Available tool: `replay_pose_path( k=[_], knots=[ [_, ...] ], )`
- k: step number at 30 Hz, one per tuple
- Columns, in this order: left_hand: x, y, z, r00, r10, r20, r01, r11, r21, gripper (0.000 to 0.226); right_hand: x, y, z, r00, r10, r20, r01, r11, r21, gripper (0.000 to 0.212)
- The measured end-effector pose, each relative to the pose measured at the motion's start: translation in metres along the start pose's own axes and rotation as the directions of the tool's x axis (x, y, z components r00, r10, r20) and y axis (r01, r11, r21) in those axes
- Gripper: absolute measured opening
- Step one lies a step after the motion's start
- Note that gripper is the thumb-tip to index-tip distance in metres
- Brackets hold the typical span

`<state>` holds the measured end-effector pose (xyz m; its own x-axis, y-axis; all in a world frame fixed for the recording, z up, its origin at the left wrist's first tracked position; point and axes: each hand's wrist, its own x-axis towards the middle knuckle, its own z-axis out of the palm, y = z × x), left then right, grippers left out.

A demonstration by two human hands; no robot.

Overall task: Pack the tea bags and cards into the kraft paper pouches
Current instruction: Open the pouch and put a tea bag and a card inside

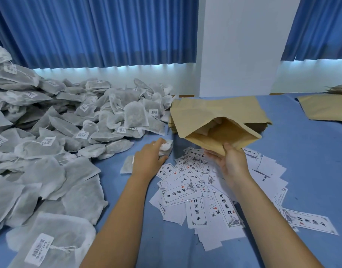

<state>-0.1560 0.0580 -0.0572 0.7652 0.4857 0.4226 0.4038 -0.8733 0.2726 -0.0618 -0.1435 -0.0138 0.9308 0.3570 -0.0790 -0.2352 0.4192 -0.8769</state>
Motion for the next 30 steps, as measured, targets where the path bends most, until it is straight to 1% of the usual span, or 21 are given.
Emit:
replay_pose_path(
  k=[3, 4, 5, 6, 8, 9, 10, 11, 12, 13, 14, 15, 16, 18, 20, 22, 23, 25, 27, 28, 30],
  knots=[
    [-0.001, 0.006, -0.007, 0.986, -0.017, -0.169, -0.023, 0.972, -0.232, 0.023, -0.001, -0.003, -0.001, 0.996, -0.083, 0.02, 0.084, 0.995, -0.062, 0.031],
    [-0.002, 0.013, -0.013, 0.965, -0.019, -0.26, -0.073, 0.938, -0.338, 0.023, 0.0, -0.003, -0.001, 0.996, -0.093, 0.015, 0.094, 0.993, -0.075, 0.031],
    [-0.005, 0.021, -0.02, 0.926, 0.005, -0.377, -0.171, 0.896, -0.409, 0.025, 0.001, -0.004, -0.001, 0.996, -0.093, 0.011, 0.094, 0.992, -0.081, 0.029],
    [-0.008, 0.031, -0.029, 0.865, 0.057, -0.498, -0.295, 0.861, -0.414, 0.025, 0.003, -0.005, 0.0, 0.996, -0.095, 0.0, 0.094, 0.992, -0.089, 0.028],
    [-0.014, 0.054, -0.045, 0.717, 0.258, -0.648, -0.526, 0.81, -0.259, 0.024, 0.005, -0.005, 0.0, 0.994, -0.104, -0.034, 0.098, 0.985, -0.141, 0.025],
    [-0.017, 0.068, -0.05, 0.645, 0.387, -0.659, -0.62, 0.769, -0.155, 0.023, 0.006, -0.004, 0.0, 0.993, -0.108, -0.046, 0.097, 0.974, -0.205, 0.022],
    [-0.019, 0.083, -0.053, 0.595, 0.509, -0.622, -0.691, 0.719, -0.074, 0.021, 0.006, -0.002, -0.001, 0.992, -0.116, -0.048, 0.098, 0.953, -0.288, 0.017],
    [-0.021, 0.099, -0.054, 0.571, 0.61, -0.549, -0.738, 0.675, -0.018, 0.019, 0.007, 0.001, -0.003, 0.993, -0.117, -0.027, 0.1, 0.931, -0.35, 0.012],
    [-0.02, 0.116, -0.054, 0.592, 0.671, -0.446, -0.746, 0.666, 0.011, 0.018, 0.007, 0.005, -0.004, 0.994, -0.114, 0.006, 0.107, 0.915, -0.389, 0.012],
    [-0.018, 0.131, -0.053, 0.666, 0.677, -0.315, -0.708, 0.706, 0.022, 0.02, 0.007, 0.008, -0.006, 0.993, -0.109, 0.035, 0.114, 0.908, -0.403, 0.017],
    [-0.014, 0.145, -0.051, 0.768, 0.614, -0.182, -0.621, 0.784, 0.023, 0.023, 0.006, 0.009, -0.006, 0.993, -0.109, 0.049, 0.12, 0.911, -0.394, 0.02],
    [-0.007, 0.155, -0.05, 0.861, 0.503, -0.081, -0.501, 0.864, 0.041, 0.026, 0.005, 0.009, -0.005, 0.993, -0.114, 0.044, 0.122, 0.921, -0.369, 0.018],
    [0.001, 0.164, -0.05, 0.91, 0.411, -0.042, -0.407, 0.91, 0.084, 0.028, 0.004, 0.007, -0.003, 0.994, -0.107, 0.034, 0.112, 0.936, -0.332, 0.016],
    [0.015, 0.177, -0.051, 0.934, 0.346, -0.086, -0.333, 0.933, 0.134, 0.025, 0.0, 0.006, 0.001, 0.996, -0.072, 0.06, 0.082, 0.976, -0.201, 0.011],
    [0.028, 0.189, -0.058, 0.934, 0.338, -0.118, -0.329, 0.94, 0.088, 0.019, -0.003, 0.006, 0.003, 0.994, -0.049, 0.1, 0.055, 0.997, -0.057, 0.01],
    [0.038, 0.198, -0.063, 0.945, 0.326, -0.036, -0.325, 0.945, 0.037, 0.018, -0.003, 0.006, 0.002, 0.994, -0.029, 0.108, 0.026, 0.999, 0.026, 0.014],
    [0.042, 0.2, -0.061, 0.961, 0.274, 0.032, -0.275, 0.96, 0.051, 0.02, -0.004, 0.005, 0.001, 0.994, -0.024, 0.106, 0.02, 0.999, 0.045, 0.016],
    [0.047, 0.198, -0.057, 0.977, 0.071, 0.202, -0.105, 0.981, 0.164, 0.027, -0.005, 0.005, 0.003, 0.995, -0.024, 0.096, 0.026, 0.999, -0.021, 0.017],
    [0.049, 0.191, -0.056, 0.937, -0.132, 0.324, 0.074, 0.98, 0.183, 0.035, -0.009, 0.008, 0.005, 0.995, -0.023, 0.094, 0.043, 0.976, -0.215, 0.022],
    [0.052, 0.189, -0.058, 0.922, -0.17, 0.348, 0.135, 0.983, 0.121, 0.036, -0.011, 0.011, 0.006, 0.992, -0.026, 0.12, 0.061, 0.954, -0.294, 0.025],
    [0.055, 0.185, -0.063, 0.941, -0.109, 0.32, 0.133, 0.99, -0.053, 0.034, -0.016, 0.015, 0.01, 0.974, -0.046, 0.22, 0.12, 0.934, -0.337, 0.027]
  ],
)
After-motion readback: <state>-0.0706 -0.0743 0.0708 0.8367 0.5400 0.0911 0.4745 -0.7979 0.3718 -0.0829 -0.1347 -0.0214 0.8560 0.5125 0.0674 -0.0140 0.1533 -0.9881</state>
